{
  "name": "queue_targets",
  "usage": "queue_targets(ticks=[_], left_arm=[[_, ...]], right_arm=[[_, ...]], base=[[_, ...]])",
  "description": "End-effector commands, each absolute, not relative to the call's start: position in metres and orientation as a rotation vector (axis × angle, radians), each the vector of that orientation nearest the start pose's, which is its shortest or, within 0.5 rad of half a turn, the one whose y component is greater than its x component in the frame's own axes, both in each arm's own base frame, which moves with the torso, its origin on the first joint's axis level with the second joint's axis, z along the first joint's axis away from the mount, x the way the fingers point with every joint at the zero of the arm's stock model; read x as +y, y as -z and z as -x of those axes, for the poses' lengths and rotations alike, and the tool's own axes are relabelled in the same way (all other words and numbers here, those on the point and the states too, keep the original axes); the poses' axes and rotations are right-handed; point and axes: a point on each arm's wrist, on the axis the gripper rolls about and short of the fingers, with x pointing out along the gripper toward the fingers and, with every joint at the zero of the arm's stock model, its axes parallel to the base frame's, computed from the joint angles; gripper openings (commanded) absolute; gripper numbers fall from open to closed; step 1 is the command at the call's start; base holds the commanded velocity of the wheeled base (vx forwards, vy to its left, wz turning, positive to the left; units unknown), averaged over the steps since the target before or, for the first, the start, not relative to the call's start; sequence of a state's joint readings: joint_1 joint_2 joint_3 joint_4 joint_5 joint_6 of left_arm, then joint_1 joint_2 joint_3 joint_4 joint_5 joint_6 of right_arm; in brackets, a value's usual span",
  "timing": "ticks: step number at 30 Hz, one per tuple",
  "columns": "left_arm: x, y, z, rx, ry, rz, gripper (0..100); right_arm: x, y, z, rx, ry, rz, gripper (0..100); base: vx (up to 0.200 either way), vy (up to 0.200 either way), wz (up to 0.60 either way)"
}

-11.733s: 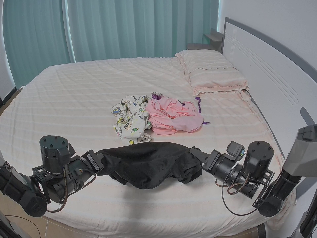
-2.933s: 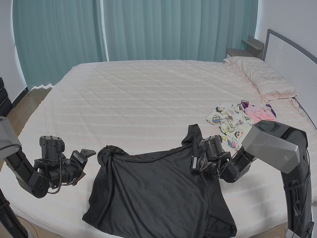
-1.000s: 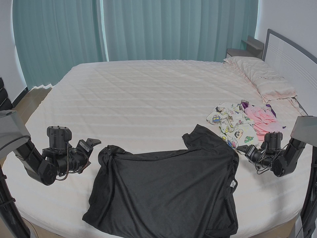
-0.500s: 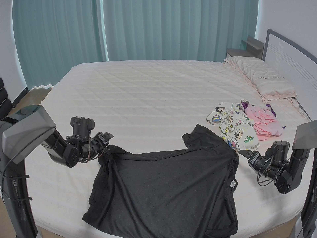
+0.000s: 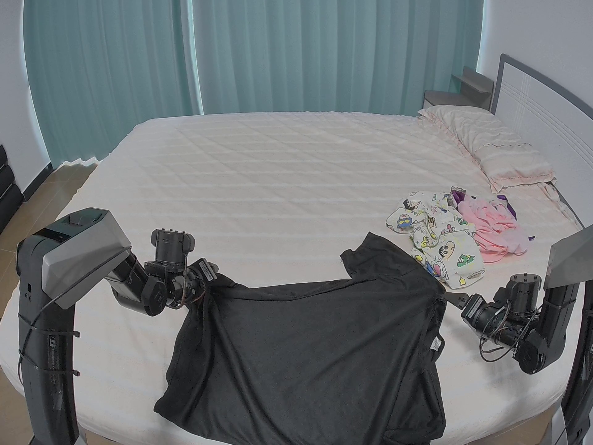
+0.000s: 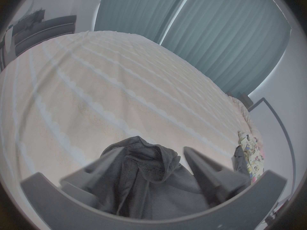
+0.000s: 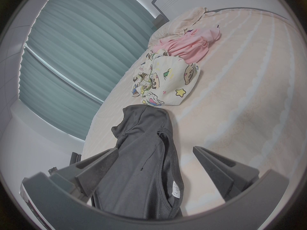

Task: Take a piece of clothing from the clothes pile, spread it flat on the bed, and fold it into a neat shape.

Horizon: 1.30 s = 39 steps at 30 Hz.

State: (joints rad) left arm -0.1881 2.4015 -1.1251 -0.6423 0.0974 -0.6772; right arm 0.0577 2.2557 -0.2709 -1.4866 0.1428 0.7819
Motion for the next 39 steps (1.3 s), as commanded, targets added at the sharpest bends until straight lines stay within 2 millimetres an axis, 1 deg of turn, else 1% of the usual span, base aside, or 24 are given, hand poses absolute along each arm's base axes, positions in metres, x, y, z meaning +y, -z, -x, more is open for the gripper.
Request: queue_targets(ticks=[1, 3, 5, 7, 10, 13, 16, 19, 21, 22, 25, 26, 27, 35, 36, 37, 38, 39], left_arm=[[-0.076, 0.014, -0.424, 0.641, -0.13, 0.533, 0], [-0.072, 0.018, -0.427, 0.636, -0.146, 0.5, 0], [-0.068, 0.015, -0.432, 0.606, -0.171, 0.495, 0], [-0.064, 0.009, -0.439, 0.566, -0.182, 0.51, 0], [-0.05, 0.001, -0.45, 0.497, -0.216, 0.531, 0], [-0.034, -0.012, -0.461, 0.423, -0.24, 0.554, 0], [-0.024, -0.018, -0.467, 0.392, -0.254, 0.564, 0], [-0.018, -0.014, -0.47, 0.392, -0.264, 0.567, 0], [-0.016, -0.005, -0.475, 0.397, -0.27, 0.564, 0], [-0.016, -0.004, -0.475, 0.399, -0.27, 0.563, 0], [-0.013, 0.001, -0.485, 0.377, -0.273, 0.569, 0], [-0.013, 0.001, -0.485, 0.377, -0.273, 0.569, 0], [-0.012, 0.001, -0.488, 0.368, -0.275, 0.569, 100], [-0.012, -0.004, -0.487, 0.366, -0.272, 0.575, 100], [-0.011, -0.01, -0.482, 0.368, -0.274, 0.576, 100], [-0.011, -0.01, -0.481, 0.371, -0.274, 0.576, 100], [-0.007, -0.019, -0.47, 0.389, -0.264, 0.581, 100], [-0.008, -0.023, -0.465, 0.397, -0.249, 0.583, 100]], right_arm=[[0.022, 0.009, -0.276, 0.558, 0.0, -0.782, 100], [0.023, 0.009, -0.275, 0.56, -0.003, -0.779, 100], [0.023, 0.009, -0.274, 0.56, -0.005, -0.779, 100], [0.023, 0.009, -0.275, 0.557, -0.006, -0.779, 100], [0.024, 0.008, -0.275, 0.553, -0.009, -0.779, 100], [0.024, 0.008, -0.275, 0.553, -0.009, -0.779, 100], [0.024, 0.009, -0.275, 0.553, -0.009, -0.779, 100], [0.024, 0.009, -0.275, 0.553, -0.009, -0.78, 100], [0.024, 0.009, -0.275, 0.554, -0.008, -0.78, 100], [0.024, 0.009, -0.275, 0.553, -0.009, -0.78, 100], [0.023, 0.01, -0.275, 0.557, -0.006, -0.78, 100], [0.023, 0.01, -0.275, 0.557, -0.006, -0.78, 100], [0.023, 0.01, -0.275, 0.558, -0.005, -0.78, 100], [0.025, 0.01, -0.273, 0.563, -0.009, -0.779, 100], [0.025, 0.011, -0.27, 0.575, -0.008, -0.778, 100], [0.026, 0.011, -0.27, 0.577, -0.009, -0.777, 100], [0.027, 0.011, -0.267, 0.583, -0.011, -0.776, 100], [0.027, 0.011, -0.267, 0.582, -0.013, -0.775, 100]], base=[[0.0, 0.0, 0.0], [0.0, 0.0, 0.0], [0.0, 0.0, 0.0], [0.0, 0.0, 0.0], [0.0, 0.0, 0.0], [0.0, 0.0, 0.0], [0.0, 0.0, 0.0], [0.0, 0.0, 0.0], [0.0, 0.0, 0.0], [0.0, 0.0, 0.0], [0.0, 0.0, 0.0], [0.0, 0.0, 0.0], [0.0, 0.0, 0.0], [0.0, 0.0, 0.0], [0.0, 0.0, 0.0], [0.0, 0.0, 0.0], [0.0, 0.0, 0.0], [0.0, 0.0, 0.0]])
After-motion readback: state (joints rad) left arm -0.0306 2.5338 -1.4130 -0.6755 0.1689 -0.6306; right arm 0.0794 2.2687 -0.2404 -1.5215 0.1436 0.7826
